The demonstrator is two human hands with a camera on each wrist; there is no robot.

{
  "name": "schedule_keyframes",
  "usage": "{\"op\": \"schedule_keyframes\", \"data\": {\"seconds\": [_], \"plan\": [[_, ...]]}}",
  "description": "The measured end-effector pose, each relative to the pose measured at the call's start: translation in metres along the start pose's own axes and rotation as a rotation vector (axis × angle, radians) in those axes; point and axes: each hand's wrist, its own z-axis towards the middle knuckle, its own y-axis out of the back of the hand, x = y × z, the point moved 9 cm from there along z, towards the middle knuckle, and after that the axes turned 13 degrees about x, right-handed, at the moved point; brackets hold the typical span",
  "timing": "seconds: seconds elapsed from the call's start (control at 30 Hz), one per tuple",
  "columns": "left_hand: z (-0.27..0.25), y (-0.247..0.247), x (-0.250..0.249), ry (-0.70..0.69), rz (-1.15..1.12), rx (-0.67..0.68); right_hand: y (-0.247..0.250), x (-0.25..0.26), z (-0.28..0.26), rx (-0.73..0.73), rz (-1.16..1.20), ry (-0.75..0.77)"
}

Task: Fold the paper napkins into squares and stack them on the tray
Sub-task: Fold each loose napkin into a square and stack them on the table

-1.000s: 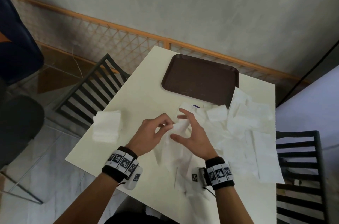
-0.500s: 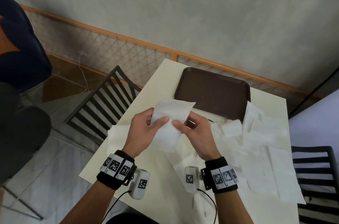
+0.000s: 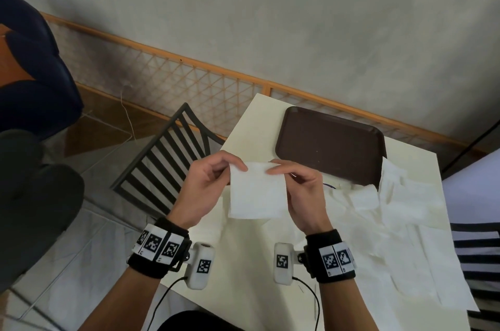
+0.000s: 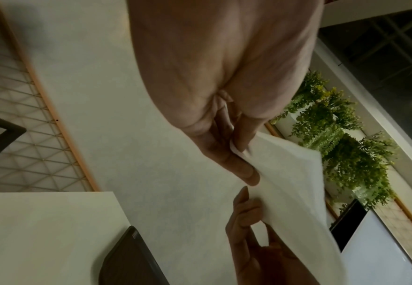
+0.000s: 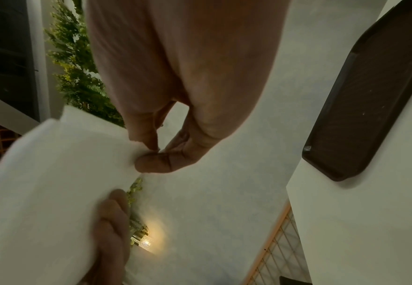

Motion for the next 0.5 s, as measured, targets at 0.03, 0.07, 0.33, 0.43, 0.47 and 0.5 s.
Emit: {"op": "schedule_keyframes", "data": {"seconds": [0.03, 0.07, 0.33, 0.43, 0.47, 0.5], "plan": [[-0.001, 0.004, 0.000, 0.003, -0.011, 0.006, -0.004, -0.001, 0.001, 0.006, -0.002, 0.007], [-0.003, 0.007, 0.001, 0.006, -0.017, 0.013, -0.008, -0.001, 0.002, 0.015, -0.005, 0.016], [-0.016, 0.033, 0.002, 0.029, 0.133, 0.041, -0.033, -0.007, 0.001, 0.061, 0.011, 0.025], [-0.023, 0.034, -0.008, -0.055, 0.310, 0.083, -0.039, 0.003, 0.002, 0.006, -0.025, 0.051], [-0.025, 0.031, -0.014, -0.096, 0.349, 0.105, -0.045, 0.012, 0.003, -0.003, -0.174, 0.078], [-0.025, 0.028, -0.020, -0.133, 0.383, 0.128, -0.055, 0.021, 0.005, 0.007, -0.385, 0.106]]}}
